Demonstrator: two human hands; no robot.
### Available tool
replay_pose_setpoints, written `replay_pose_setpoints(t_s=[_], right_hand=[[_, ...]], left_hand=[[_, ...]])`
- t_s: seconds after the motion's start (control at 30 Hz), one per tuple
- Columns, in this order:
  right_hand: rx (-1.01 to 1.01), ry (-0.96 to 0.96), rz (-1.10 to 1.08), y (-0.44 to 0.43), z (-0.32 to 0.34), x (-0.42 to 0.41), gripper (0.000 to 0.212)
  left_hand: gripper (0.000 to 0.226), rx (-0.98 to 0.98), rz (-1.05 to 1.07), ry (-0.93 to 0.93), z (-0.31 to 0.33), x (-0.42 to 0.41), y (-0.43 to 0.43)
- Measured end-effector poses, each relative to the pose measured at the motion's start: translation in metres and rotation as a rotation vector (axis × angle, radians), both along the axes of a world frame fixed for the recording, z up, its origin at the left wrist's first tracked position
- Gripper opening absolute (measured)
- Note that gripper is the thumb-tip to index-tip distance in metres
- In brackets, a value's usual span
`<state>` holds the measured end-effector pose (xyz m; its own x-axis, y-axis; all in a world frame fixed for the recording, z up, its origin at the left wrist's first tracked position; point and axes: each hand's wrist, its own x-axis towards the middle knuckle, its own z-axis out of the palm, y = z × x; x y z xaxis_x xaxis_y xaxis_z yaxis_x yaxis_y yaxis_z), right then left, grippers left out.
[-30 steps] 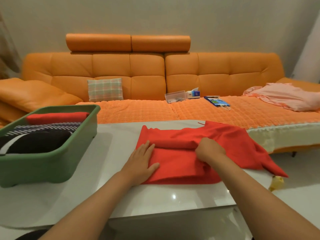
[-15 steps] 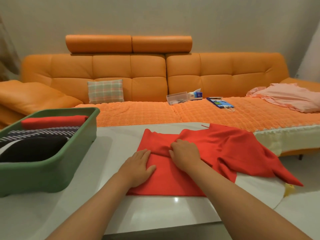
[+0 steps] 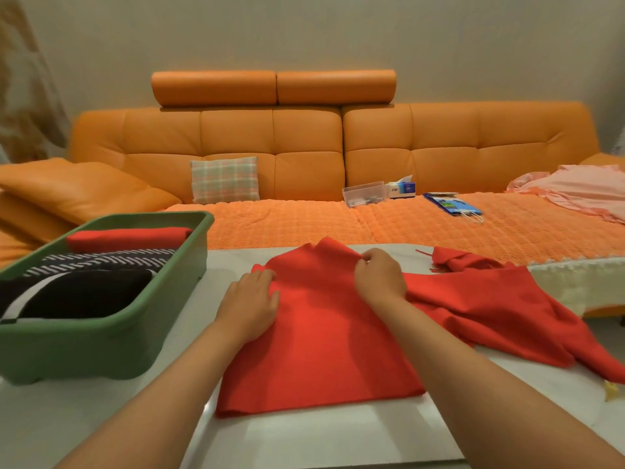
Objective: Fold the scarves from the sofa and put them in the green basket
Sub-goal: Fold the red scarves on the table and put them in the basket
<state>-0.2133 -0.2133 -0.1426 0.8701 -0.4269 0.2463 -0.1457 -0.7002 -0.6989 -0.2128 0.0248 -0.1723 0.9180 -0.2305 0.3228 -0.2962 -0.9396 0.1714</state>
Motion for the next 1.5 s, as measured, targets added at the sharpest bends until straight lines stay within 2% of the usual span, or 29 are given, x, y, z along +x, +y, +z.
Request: replay_pose_setpoints(t_s=[0.1,0.2,0.27,0.33,0.4,0.5,0.57,0.63,0.73,0.9,0.97,1.07,1.13,1.2,1.27,1.33,1.4,1.47,1.5], right_hand=[[-0.004,0.149,-0.079,-0.037,-0.007,0.005,0.03],[-0.14,0.334,0.026,-0.051,-0.018,0.007,0.034],[-0.193,0.328,0.061,-0.054,-0.017,0.013,0.038],[-0.24,0.245,0.025,-0.06,-0.012,0.019,0.042],[-0.361,0.194,-0.012,-0.072,-0.008,0.026,0.042],[-0.623,0.354,-0.018,-0.097,-0.009,0.033,0.033],[-0.697,0.45,-0.021,-0.11,-0.01,0.036,0.032],[-0.73,0.462,-0.039,-0.12,-0.011,0.04,0.027],[-0.741,0.412,-0.087,-0.121,-0.012,0.052,0.028],[-0.516,0.121,-0.077,-0.105,-0.019,0.082,0.021],[-0.498,0.139,-0.001,-0.097,-0.022,0.094,0.022],[-0.593,0.353,0.088,-0.084,-0.033,0.098,0.036],[-0.767,0.416,0.082,-0.079,-0.037,0.099,0.038],[-0.899,0.327,0.088,-0.071,-0.033,0.101,0.038],[-0.802,0.224,0.142,-0.056,-0.029,0.104,0.037],[-0.588,0.249,0.178,-0.039,-0.025,0.106,0.041],[-0.51,0.356,0.184,-0.028,-0.026,0.107,0.048],[-0.52,0.355,0.184,-0.025,-0.032,0.108,0.036],[-0.509,0.331,0.173,-0.026,-0.034,0.107,0.032]], left_hand=[[0.057,0.02,-0.133,0.16,-0.002,0.014,-0.003],[0.062,0.151,-0.117,0.327,-0.008,0.03,-0.005],[0.05,0.207,-0.046,0.269,-0.005,0.041,-0.009],[0.045,0.246,0.026,0.175,0.001,0.049,-0.02],[0.043,0.197,0.032,0.109,0.002,0.056,-0.033],[0.04,0.003,-0.081,0.106,-0.004,0.064,-0.052],[0.046,-0.108,-0.148,0.169,-0.007,0.067,-0.06],[0.054,-0.075,-0.19,0.21,-0.013,0.072,-0.062],[0.066,0.123,-0.14,0.29,-0.026,0.079,-0.054],[0.079,0.192,0.001,0.383,-0.027,0.083,-0.034],[0.082,0.206,0.061,0.409,-0.025,0.085,-0.025],[0.083,0.202,0.102,0.412,-0.022,0.087,-0.013],[0.078,0.177,0.108,0.376,-0.021,0.091,-0.008],[0.073,0.159,0.104,0.342,-0.022,0.095,-0.005],[0.071,0.16,0.095,0.347,-0.024,0.099,-0.003],[0.069,0.121,0.083,0.358,-0.025,0.102,-0.001],[0.06,0.03,0.045,0.239,-0.025,0.102,0.004],[0.044,-0.008,-0.026,0.049,-0.024,0.1,0.009],[0.039,0.009,-0.037,0.028,-0.023,0.099,0.011]])
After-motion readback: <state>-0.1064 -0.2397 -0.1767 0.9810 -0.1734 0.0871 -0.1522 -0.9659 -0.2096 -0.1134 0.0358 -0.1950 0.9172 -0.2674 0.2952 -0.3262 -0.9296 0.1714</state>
